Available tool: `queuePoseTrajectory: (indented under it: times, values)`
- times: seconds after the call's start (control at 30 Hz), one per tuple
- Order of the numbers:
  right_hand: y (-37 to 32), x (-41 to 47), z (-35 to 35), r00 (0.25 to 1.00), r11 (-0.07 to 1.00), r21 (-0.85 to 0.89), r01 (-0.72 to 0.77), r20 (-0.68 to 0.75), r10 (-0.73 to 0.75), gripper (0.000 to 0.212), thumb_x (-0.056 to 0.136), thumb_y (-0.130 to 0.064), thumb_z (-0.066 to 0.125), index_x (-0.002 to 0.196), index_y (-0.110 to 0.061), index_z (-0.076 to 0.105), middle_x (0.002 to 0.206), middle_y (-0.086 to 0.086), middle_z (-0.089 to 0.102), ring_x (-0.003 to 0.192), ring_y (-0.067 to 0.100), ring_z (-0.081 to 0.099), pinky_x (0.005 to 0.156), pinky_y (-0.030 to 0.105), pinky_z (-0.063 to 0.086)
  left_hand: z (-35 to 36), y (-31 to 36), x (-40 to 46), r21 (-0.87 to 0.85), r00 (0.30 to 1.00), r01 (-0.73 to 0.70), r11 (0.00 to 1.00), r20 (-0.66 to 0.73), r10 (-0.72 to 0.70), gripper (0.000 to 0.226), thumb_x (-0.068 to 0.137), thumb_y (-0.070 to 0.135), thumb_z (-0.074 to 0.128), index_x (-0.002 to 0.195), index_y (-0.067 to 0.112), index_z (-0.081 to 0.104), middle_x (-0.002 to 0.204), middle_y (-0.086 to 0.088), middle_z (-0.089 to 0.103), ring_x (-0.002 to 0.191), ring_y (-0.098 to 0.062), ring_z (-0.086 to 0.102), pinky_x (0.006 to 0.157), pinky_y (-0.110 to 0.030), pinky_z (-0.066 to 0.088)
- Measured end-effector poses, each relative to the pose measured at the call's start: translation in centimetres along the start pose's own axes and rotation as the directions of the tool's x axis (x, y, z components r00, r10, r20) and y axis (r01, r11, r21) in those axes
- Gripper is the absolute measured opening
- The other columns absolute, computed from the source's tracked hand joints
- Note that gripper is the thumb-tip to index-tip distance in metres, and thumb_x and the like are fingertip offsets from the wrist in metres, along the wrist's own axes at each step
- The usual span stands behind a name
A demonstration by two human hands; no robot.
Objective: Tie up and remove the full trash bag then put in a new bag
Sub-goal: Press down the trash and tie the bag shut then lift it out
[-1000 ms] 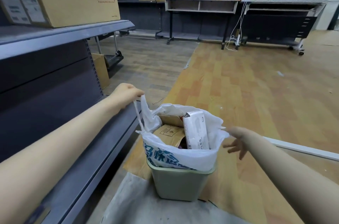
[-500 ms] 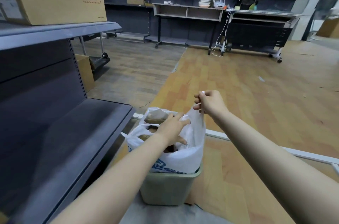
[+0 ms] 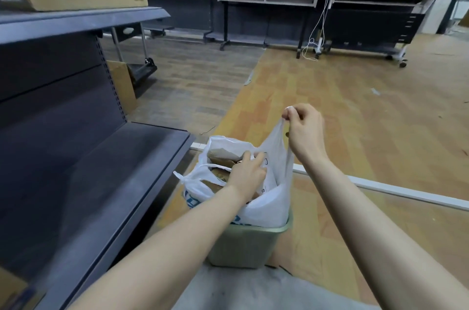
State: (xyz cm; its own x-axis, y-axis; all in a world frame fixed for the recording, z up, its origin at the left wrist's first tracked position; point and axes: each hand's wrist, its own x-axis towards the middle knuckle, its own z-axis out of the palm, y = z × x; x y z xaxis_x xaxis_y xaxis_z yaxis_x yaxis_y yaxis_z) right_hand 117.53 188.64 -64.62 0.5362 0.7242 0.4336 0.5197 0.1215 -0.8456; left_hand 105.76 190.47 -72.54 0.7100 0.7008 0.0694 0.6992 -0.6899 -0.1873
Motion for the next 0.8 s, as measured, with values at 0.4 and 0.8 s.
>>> queuePoseTrajectory:
  times: [0.4, 0.8]
  values:
    - [1.6, -0.5, 3.0, 0.961, 0.998, 0.046, 0.050, 0.269, -0.060, 0.022, 0.096, -0.022, 0.049, 0.084, -0.015, 0.066, 0.082, 0.001, 0.066, 0.072, 0.012, 0.058, 0.073, 0.029, 0.045, 3.2, 1.7, 0.9, 0.043, 0.995, 0.009, 0.999, 0.095, -0.014, 0.037, 0.089, -0.003, 0.042, 0.125, 0.003, 0.048, 0.144, -0.013, 0.027, 0.119, -0.031, 0.036, 0.065, -0.033, 0.038]
    - [5.3, -4.2, 7.6, 0.789, 0.944, -0.088, 0.318, 0.577, -0.212, 0.052, 0.094, -0.025, 0.050, 0.142, -0.028, 0.033, 0.144, -0.005, 0.044, 0.127, 0.019, 0.047, 0.101, 0.035, 0.038, 3.4, -7.1, -5.1, -0.235, 0.980, -0.160, 0.959, -0.157, 0.125, 0.057, 0.068, 0.058, 0.058, 0.107, 0.017, 0.057, 0.103, -0.004, 0.051, 0.081, -0.018, 0.051, 0.065, -0.027, 0.043]
